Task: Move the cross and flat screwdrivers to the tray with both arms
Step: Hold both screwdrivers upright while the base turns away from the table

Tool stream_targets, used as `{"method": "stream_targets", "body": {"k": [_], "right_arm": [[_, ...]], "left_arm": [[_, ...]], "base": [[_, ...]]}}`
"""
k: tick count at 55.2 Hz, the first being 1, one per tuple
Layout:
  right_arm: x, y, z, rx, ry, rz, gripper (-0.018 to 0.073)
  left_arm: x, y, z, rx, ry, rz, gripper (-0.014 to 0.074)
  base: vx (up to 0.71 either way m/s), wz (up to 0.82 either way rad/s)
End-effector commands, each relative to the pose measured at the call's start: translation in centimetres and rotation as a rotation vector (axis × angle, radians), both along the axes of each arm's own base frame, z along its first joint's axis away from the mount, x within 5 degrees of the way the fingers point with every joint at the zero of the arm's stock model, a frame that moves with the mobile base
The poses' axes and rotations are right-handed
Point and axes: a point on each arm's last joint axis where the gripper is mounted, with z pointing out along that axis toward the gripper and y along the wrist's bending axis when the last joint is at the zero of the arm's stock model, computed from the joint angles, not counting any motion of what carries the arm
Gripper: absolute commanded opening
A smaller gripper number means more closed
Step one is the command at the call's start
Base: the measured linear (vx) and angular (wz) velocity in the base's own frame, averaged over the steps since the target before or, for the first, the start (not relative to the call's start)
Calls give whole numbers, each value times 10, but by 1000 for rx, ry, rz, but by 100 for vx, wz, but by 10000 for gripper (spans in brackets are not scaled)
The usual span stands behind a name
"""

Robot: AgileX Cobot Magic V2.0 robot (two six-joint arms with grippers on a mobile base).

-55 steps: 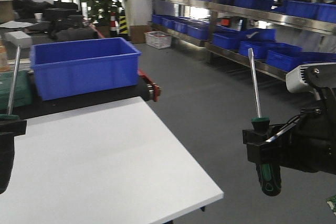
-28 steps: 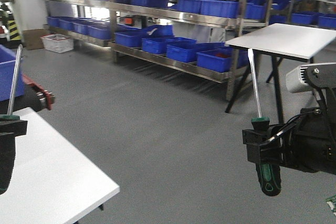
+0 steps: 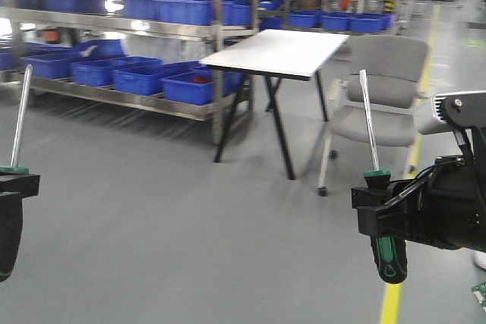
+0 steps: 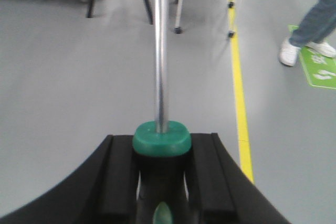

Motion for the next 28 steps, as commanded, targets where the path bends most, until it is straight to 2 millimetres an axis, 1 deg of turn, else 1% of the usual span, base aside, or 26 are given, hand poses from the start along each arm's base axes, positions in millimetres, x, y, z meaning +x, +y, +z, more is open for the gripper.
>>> {"method": "stream_targets", "body": {"k": [1,13,28], "right_arm": [[-3,-3,23,44,-133,-15,-8],[-3,-3,23,44,-132,-15,-8],[-3,-3,23,44,-132,-15,-8]], "left_arm": [[-5,1,21,-55,-115,25,-3],[-5,1,21,-55,-115,25,-3],[-5,1,21,-55,-115,25,-3]], "base": [[24,-60],[28,-51],[35,-35]]}}
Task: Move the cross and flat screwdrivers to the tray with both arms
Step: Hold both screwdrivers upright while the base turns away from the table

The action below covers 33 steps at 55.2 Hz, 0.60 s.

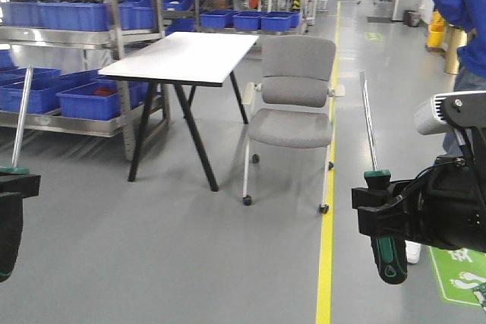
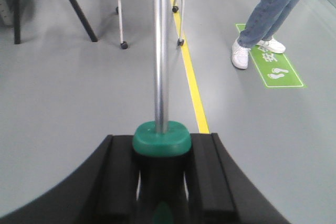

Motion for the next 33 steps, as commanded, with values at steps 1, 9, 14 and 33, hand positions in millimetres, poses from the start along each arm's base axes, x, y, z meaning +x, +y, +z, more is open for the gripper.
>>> {"method": "stream_targets", "body": {"k": [1,9,14,33], "right_arm": [[-3,-3,23,45,-134,-16,-8],[-3,-3,23,45,-134,-16,-8],[-3,-3,23,45,-134,-16,-8],[-3,-3,22,41,-125,-14,-8]], "left_arm": [[-5,1,21,-55,-116,26,-3],[-5,1,21,-55,-116,26,-3],[-5,1,21,-55,-116,26,-3],[-5,1,21,-55,-116,26,-3]], "base": [[40,-28],[43,-22],[46,-11],[50,10]]}}
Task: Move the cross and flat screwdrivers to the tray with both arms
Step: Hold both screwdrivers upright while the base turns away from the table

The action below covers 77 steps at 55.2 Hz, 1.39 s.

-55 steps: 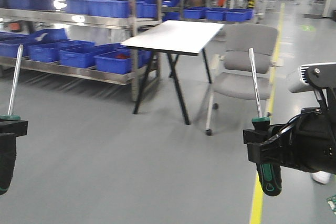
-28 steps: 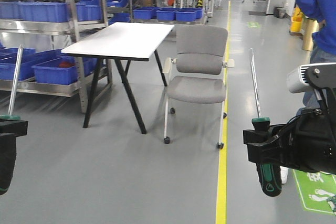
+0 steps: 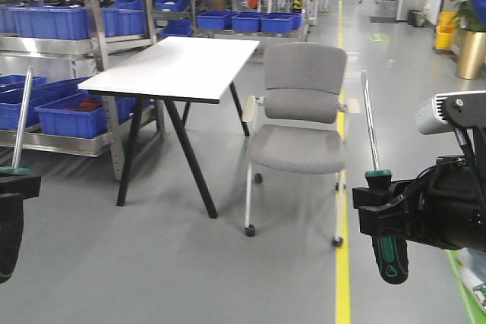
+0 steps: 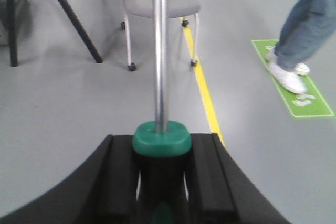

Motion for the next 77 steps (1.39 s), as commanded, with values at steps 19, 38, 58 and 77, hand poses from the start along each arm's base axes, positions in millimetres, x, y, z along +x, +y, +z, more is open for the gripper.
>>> {"method": "stream_targets", "body": {"k": [19,38,58,77], "right_arm": [[-3,-3,22,41,-123,-13,-8],[-3,-3,22,39,-123,-13,-8],[-3,-3,22,39,-122,-13,-8],[-4,-3,21,40,-121,-13,-8]], "left_arm": [[-5,1,22,-56,-120,27,-3],[-5,1,22,-56,-120,27,-3],[-5,1,22,-56,-120,27,-3],[-5,1,22,-55,-120,28,-3]], "base": [[56,43],[59,59],[60,63],[59,63]]}}
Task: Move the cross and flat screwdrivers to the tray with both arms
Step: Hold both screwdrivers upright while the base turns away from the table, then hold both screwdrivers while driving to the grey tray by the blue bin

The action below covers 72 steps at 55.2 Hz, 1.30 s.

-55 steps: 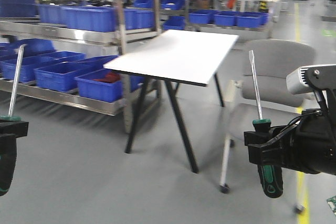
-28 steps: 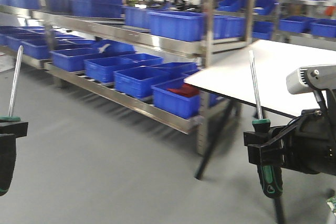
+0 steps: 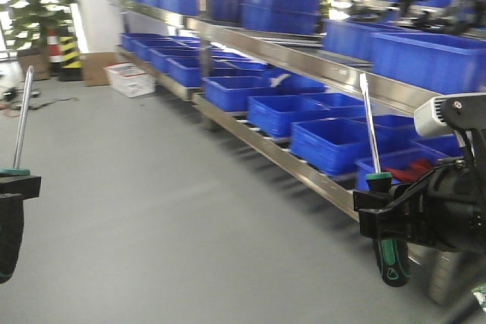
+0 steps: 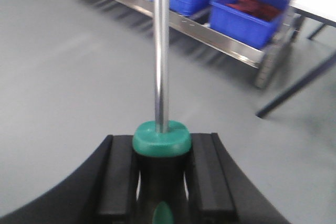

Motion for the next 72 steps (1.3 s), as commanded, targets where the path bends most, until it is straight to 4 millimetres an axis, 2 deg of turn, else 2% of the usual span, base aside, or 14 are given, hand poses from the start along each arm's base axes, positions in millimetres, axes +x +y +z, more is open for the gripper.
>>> {"method": "stream_targets", "body": {"k": [1,36,72], "right_arm": [[-3,-3,22,45,-130,-15,-8],[-3,-3,22,45,-131,-15,-8],[-3,-3,22,46,-132,-15,-8]], "left_arm": [[-5,1,22,-55,-121,28,-3],[-5,1,22,-55,-120,28,-3],[-5,1,22,-55,-120,28,-3]], "base": [[59,64],[61,58],[62,20]]}}
